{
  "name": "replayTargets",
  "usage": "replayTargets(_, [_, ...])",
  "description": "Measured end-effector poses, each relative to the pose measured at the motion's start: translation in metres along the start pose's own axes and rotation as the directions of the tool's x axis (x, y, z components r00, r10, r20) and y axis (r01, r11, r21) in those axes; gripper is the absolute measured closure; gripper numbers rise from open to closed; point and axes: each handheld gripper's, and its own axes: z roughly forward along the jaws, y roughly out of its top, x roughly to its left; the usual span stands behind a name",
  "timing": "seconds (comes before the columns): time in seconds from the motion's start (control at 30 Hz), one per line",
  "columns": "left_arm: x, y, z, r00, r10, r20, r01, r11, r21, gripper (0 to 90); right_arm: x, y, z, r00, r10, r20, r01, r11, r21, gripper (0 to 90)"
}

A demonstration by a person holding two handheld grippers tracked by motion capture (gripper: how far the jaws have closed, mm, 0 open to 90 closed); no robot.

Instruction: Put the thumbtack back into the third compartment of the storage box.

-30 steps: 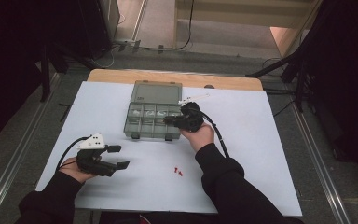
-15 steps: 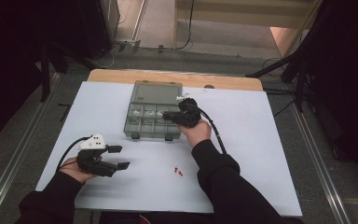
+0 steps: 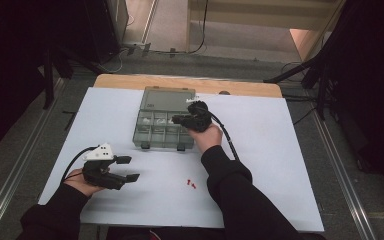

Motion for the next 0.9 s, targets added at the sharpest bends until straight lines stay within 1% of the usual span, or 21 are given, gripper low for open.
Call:
replayTargets(0.1, [0.000, 0.000, 0.000, 1.0000, 0.000, 0.000, 0.000, 1.0000, -0.001, 26.9, -0.001, 0.001, 0.004, 1.0000, 0.008, 0.005, -0.008, 1.000, 0.001, 86.9])
replayTargets(0.2, [0.000, 0.000, 0.000, 1.0000, 0.000, 0.000, 0.000, 1.0000, 0.002, 26.9, -0.003, 0.000, 0.009, 0.9996, 0.012, 0.026, -0.012, 1.000, 0.007, 86.7])
replayTargets(0.23, [0.000, 0.000, -0.001, 1.0000, -0.001, -0.001, 0.001, 1.0000, 0.002, 26.9, -0.004, 0.000, 0.010, 0.9996, 0.016, 0.023, -0.016, 1.000, 0.010, 86.6])
replayTargets(0.37, [0.000, 0.001, -0.001, 1.0000, -0.004, -0.006, 0.004, 1.0000, -0.005, 26.9, -0.006, 0.001, 0.013, 0.9990, 0.031, 0.032, -0.031, 0.999, -0.011, 86.5])
replayTargets(0.4, [0.000, 0.001, -0.001, 1.0000, -0.005, -0.006, 0.005, 1.0000, -0.006, 26.9, -0.007, 0.002, 0.014, 0.9985, 0.034, 0.042, -0.034, 0.999, -0.010, 86.5])
replayTargets(0.5, [0.000, 0.000, -0.001, 1.0000, -0.004, -0.006, 0.004, 1.0000, -0.007, 26.9, -0.007, 0.004, 0.018, 0.9983, 0.026, 0.052, -0.026, 1.000, -0.002, 86.4])
replayTargets(0.53, [0.000, 0.000, -0.001, 1.0000, -0.004, -0.007, 0.003, 1.0000, -0.007, 26.9, -0.007, 0.004, 0.020, 0.9983, 0.034, 0.048, -0.034, 0.999, 0.006, 86.3])
replayTargets(0.63, [0.000, 0.000, -0.001, 0.9999, -0.004, -0.011, 0.004, 1.0000, -0.001, 26.9, -0.006, 0.003, 0.023, 0.9983, 0.029, 0.050, -0.030, 0.999, 0.014, 86.3])
replayTargets(0.67, [0.001, 0.000, -0.001, 0.9999, -0.002, -0.013, 0.002, 1.0000, 0.001, 26.9, -0.006, 0.003, 0.024, 0.9985, 0.018, 0.051, -0.019, 1.000, 0.018, 86.3])
replayTargets(0.77, [0.000, 0.000, -0.001, 0.9999, -0.004, -0.013, 0.004, 1.0000, -0.003, 26.9, -0.005, 0.002, 0.025, 0.9983, 0.012, 0.058, -0.013, 1.000, 0.025, 85.8])
replayTargets(0.8, [0.000, 0.000, -0.001, 0.9999, -0.005, -0.012, 0.005, 1.0000, -0.003, 26.9, -0.005, 0.002, 0.025, 0.9982, 0.004, 0.061, -0.005, 1.000, 0.021, 83.6])
replayTargets(0.83, [0.000, 0.000, -0.001, 0.9999, -0.006, -0.010, 0.006, 1.0000, -0.003, 27.0, -0.005, 0.003, 0.024, 0.9983, 0.006, 0.059, -0.007, 1.000, 0.020, 78.4])
replayTargets(0.87, [0.000, 0.000, -0.001, 0.9999, -0.006, -0.010, 0.006, 1.0000, -0.003, 27.0, -0.006, 0.003, 0.024, 0.9982, -0.007, 0.060, 0.006, 1.000, 0.014, 73.7])
replayTargets(0.9, [0.000, 0.000, -0.001, 0.9999, -0.006, -0.010, 0.006, 1.0000, -0.003, 27.0, -0.006, 0.003, 0.022, 0.9978, -0.009, 0.066, 0.008, 1.000, 0.012, 73.0])
